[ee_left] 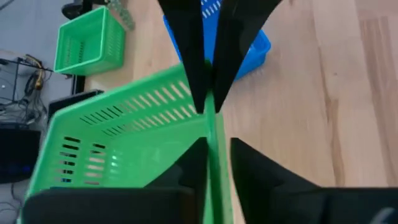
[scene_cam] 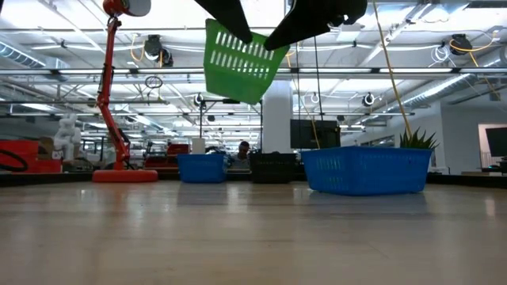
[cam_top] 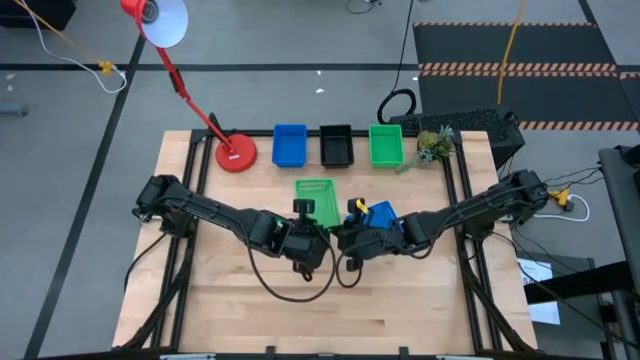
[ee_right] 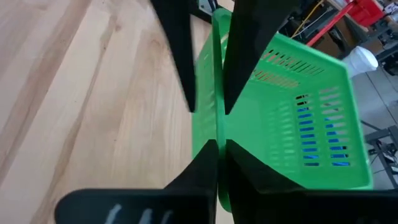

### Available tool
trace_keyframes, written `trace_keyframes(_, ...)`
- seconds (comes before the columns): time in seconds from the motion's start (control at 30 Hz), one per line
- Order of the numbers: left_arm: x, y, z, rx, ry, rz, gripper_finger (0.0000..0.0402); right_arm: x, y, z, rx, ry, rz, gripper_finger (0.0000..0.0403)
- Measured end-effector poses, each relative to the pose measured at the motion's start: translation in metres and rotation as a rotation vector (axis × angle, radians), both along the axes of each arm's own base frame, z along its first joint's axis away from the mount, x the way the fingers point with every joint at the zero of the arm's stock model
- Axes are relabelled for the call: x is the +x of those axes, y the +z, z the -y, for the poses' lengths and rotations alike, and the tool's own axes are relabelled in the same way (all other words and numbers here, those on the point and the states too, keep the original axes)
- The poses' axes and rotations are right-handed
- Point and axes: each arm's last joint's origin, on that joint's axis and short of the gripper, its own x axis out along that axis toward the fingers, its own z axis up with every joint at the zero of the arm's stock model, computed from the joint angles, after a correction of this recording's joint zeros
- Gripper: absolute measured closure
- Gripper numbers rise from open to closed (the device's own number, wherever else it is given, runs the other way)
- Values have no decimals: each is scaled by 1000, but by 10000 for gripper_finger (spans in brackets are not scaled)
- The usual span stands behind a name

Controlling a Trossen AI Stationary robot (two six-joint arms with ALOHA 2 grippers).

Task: Stack baskets by color
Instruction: Stack the bottom green basket on top of the green baskets

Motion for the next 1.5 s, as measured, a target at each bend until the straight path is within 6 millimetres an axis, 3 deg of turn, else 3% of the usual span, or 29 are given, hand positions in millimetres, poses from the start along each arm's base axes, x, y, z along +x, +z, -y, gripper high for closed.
trace_keyframes(0.47,-14,11,20,157,73,106,127,-3,-3,7,-12,-25,-51,400)
trace_keyframes(0.63,-29,23,24,170,82,124,88,-6,-6,8,-27,-23,-97,401)
trace_keyframes(0.9,-80,49,14,124,310,163,115,-14,-10,10,-46,-24,-180,402)
trace_keyframes(1.03,-101,43,14,142,377,172,137,-20,-6,13,-53,-24,-207,401)
trace_keyframes(1.13,-111,32,12,141,411,180,151,-28,0,18,-46,-20,-240,401)
trace_keyframes(1.27,-121,3,16,123,450,139,166,-41,14,31,-52,-36,-246,400)
trace_keyframes(1.5,-125,-46,38,10,411,173,185,-67,47,71,-122,-80,-213,399)
